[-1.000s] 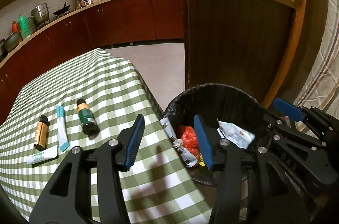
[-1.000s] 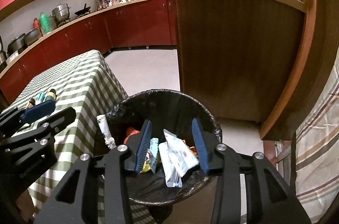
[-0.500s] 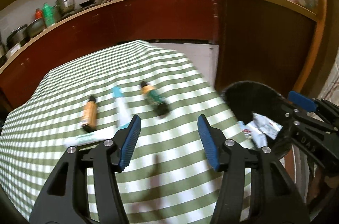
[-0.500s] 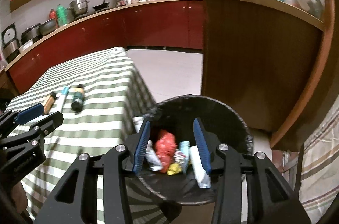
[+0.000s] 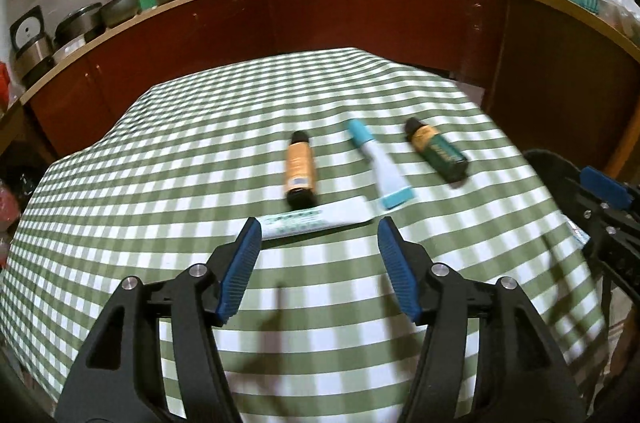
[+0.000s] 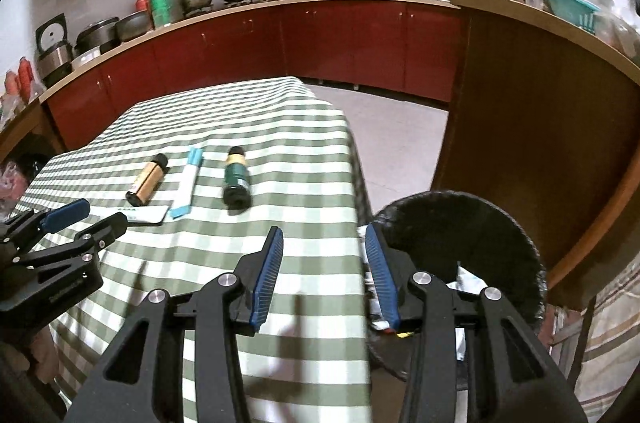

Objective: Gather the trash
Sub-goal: 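Move both open tools back over the remaining bottles on the table, then grasp the blue-capped white tube with the right tool while the left tool grasps the orange bottle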

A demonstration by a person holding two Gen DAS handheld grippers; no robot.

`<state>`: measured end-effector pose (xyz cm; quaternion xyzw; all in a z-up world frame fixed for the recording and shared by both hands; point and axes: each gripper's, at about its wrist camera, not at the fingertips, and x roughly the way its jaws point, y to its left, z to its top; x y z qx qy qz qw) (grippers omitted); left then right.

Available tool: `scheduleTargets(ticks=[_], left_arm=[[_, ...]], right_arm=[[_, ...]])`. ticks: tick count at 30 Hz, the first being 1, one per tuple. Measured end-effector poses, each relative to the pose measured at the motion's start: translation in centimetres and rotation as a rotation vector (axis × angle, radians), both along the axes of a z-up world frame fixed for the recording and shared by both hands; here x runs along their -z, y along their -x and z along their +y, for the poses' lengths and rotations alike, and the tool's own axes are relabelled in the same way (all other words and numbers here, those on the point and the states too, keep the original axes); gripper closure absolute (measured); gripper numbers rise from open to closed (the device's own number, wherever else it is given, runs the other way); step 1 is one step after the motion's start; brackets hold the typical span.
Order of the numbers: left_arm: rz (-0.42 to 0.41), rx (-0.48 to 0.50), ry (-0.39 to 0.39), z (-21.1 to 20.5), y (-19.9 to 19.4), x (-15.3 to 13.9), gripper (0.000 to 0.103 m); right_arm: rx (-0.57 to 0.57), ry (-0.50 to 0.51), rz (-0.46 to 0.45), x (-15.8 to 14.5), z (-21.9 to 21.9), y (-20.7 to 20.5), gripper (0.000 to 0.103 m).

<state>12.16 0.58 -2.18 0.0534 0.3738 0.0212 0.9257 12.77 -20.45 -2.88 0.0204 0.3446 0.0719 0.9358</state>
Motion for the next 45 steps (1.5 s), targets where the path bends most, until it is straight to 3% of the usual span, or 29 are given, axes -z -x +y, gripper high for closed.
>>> scheduleTargets(ticks=[12, 20, 33, 38, 45], left_arm=[[0.03, -0.027, -0.02, 4.9, -0.9, 1.0, 0.042], [0.039, -0.014, -0.017, 5.3, -2.1, 0.9, 0.042], [0.022, -0.048, 0.005, 7.6, -3.0, 0.1, 0.041], [0.026, -0.076, 0.011, 9.2, -3.3, 0.3, 0.041], [0.029, -0.097, 0.03, 10.7, -3.7, 0.4, 0.041]], right_arm=[[-0.028, -0.003, 0.016, 0.0, 2.1, -0.9, 0.058], [-0.049, -0.011, 0.032, 0.1, 3.4, -2.2, 0.058], [-0.199, 0.008, 0.045, -0.2, 10.2, -5.8, 0.059], [-0.227, 0.031, 0.086, 0.8, 12.1, -7.2, 0.065], [-0.236, 0.07, 0.139, 1.8, 13.6, -8.3, 0.082]])
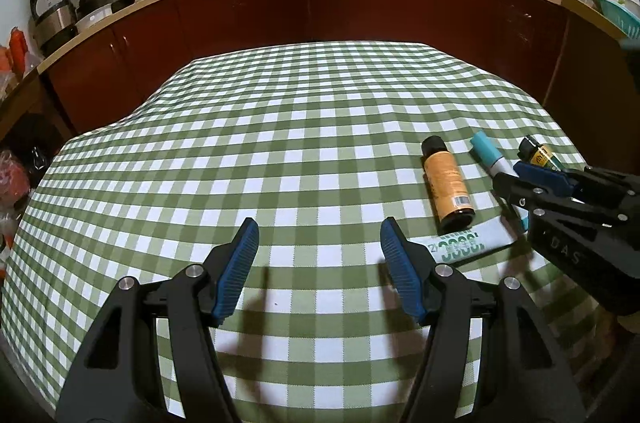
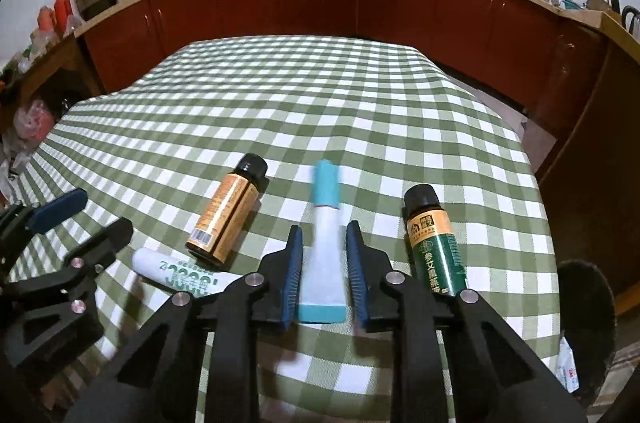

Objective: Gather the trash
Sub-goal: 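Grasp the blue-capped white tube with the right tool while the left tool grasps the orange bottle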

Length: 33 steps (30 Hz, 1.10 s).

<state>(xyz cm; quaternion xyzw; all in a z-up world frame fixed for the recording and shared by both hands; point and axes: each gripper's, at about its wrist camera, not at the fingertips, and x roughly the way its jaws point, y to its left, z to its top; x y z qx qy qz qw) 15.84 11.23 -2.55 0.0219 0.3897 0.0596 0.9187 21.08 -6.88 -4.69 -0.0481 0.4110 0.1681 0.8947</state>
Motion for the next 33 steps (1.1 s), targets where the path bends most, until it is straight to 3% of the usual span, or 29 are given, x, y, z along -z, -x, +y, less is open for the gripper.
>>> scheduleTargets(ticks=[12, 19, 22, 27, 29, 33], left_arm=[[-0.018, 0.044, 0.033, -1.9, -0.8, -1.0, 0.04], [-0.026, 0.079, 0.04, -4.5, -2.1, -1.4, 0.04], [-0.018, 0.091, 0.043, -5.6, -2.9, -1.1, 0.035], [0.015, 0.11, 0.036, -6.9, -4.3, 0.0, 0.035], [0.024, 0.109, 0.03, -7.2, -4.7, 0.3, 0.037], [0.051, 0.113, 0.03, -7.6, -5.3, 1.0, 0.052]], right_arm=[[0.019, -0.026, -0.07, -2.2, -1.2, 1.0, 0.086], [0.075, -0.029, -0.098, -3.0, -4.7, 1.7, 0.086], [0.109, -0.03, -0.098, -2.9, -6.5, 1.8, 0.086], [0.149, -0.03, -0.089, -2.3, -8.7, 1.9, 0.086], [0.162, -0.034, -0.084, -2.0, -9.4, 1.8, 0.086], [0.172, -0.043, -0.073, -1.5, -10.2, 1.6, 0.086]])
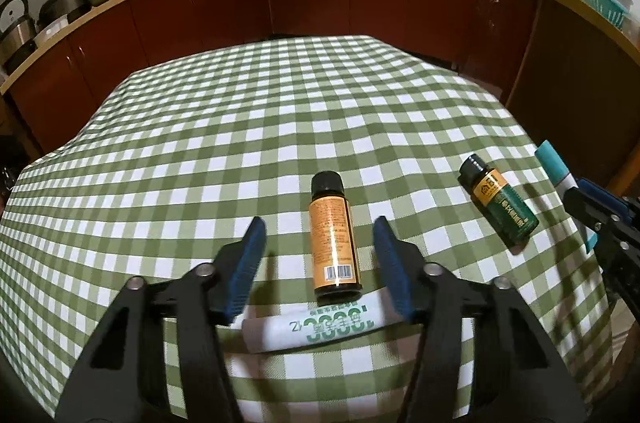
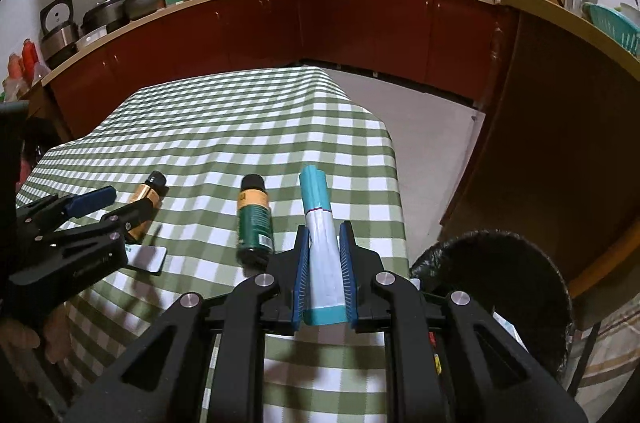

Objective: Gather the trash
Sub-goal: 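Grasp the blue-capped white tube with the right tool while the left tool grasps the orange bottle, then carry the blue-capped tube and orange bottle over the black bin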

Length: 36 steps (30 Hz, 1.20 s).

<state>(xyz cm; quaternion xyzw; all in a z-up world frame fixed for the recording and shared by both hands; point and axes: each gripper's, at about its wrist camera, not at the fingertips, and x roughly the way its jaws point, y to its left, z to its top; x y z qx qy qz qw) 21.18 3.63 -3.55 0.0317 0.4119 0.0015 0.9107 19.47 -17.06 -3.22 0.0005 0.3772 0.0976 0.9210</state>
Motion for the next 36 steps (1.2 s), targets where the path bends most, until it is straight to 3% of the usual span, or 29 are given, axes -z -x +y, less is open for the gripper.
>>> scheduleTargets(ticks=[3, 5, 6, 15, 24, 36], left_arm=[[0.007, 0.013, -0.011, -0.3, -0.1, 0.4, 0.061], [0.013, 0.023, -0.015, -0.4, -0.1, 0.6, 0.078], [0.019, 0.028, -0.016, -0.4, -0.2, 0.8, 0.08], [-0.003, 0.026, -0.029, -0.5, 0.3, 0.7, 0.08], [-0.067, 0.041, -0.04, -1.4, 2.5, -1.8, 0.08], [-0.132, 0.134, -0.004, -6.0, 5.8, -4.5, 0.08]], right_arm=[[0.001, -0.005, 0.004, 0.2, -0.3, -0.1, 0.086], [0.002, -0.007, 0.005, 0.3, -0.5, 0.1, 0.086], [0.003, -0.009, 0.005, 0.3, -0.5, 0.1, 0.086], [0.021, -0.016, 0.002, 0.2, -1.7, 0.9, 0.086], [0.062, -0.031, -0.02, -0.6, -3.6, 2.4, 0.086], [0.156, -0.034, -0.032, -0.6, -8.0, 5.2, 0.086]])
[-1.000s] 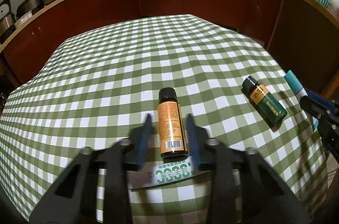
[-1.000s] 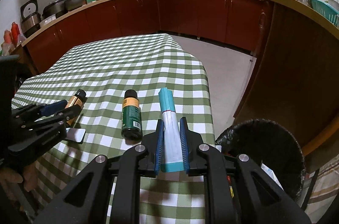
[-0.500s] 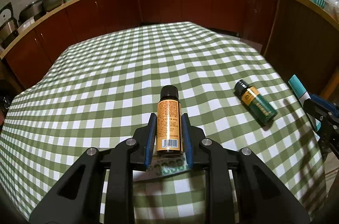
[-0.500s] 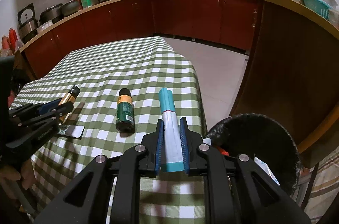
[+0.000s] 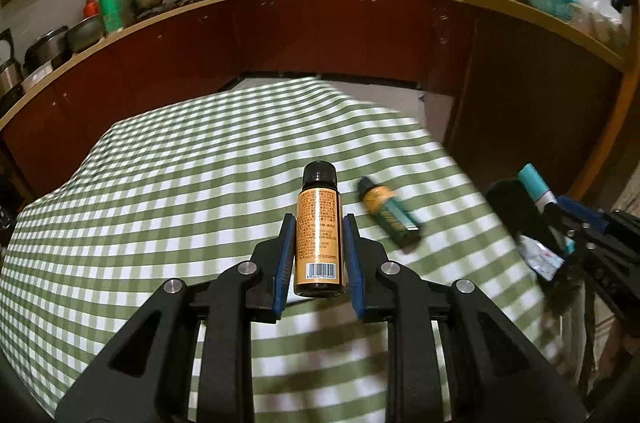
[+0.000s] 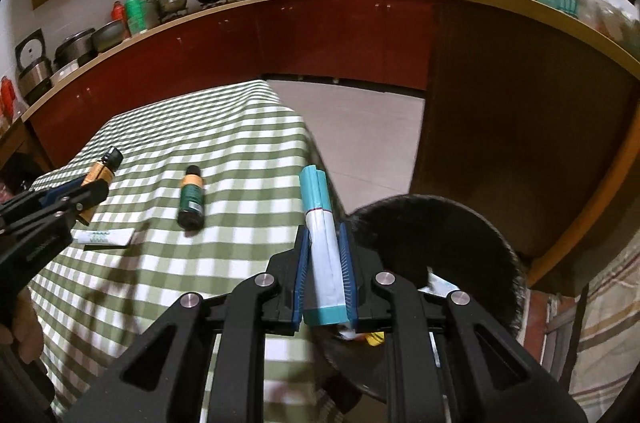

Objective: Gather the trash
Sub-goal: 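Carry the blue-capped tube and orange bottle over the black bin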

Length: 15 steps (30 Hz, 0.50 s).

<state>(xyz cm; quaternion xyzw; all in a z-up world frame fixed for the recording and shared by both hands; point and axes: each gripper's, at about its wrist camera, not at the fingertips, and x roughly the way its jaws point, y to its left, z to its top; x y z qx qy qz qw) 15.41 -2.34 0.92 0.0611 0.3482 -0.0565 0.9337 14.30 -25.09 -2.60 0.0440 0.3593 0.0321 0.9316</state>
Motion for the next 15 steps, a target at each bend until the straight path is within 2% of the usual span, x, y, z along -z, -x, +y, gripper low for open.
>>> scheduleTargets(ticks=[6, 15], left_arm=[[-0.007, 0.081, 0.022, -4.3, 1.0, 0.1, 0.08], [0.015, 0.193, 0.019, -10.7, 1.5, 1.8, 0.08]], right_arm=[[0.056, 0.006, 0.005, 0.4, -2.6, 1.1, 0.086], [0.137, 0.008, 0.008, 1.3, -6.3, 2.3, 0.086]])
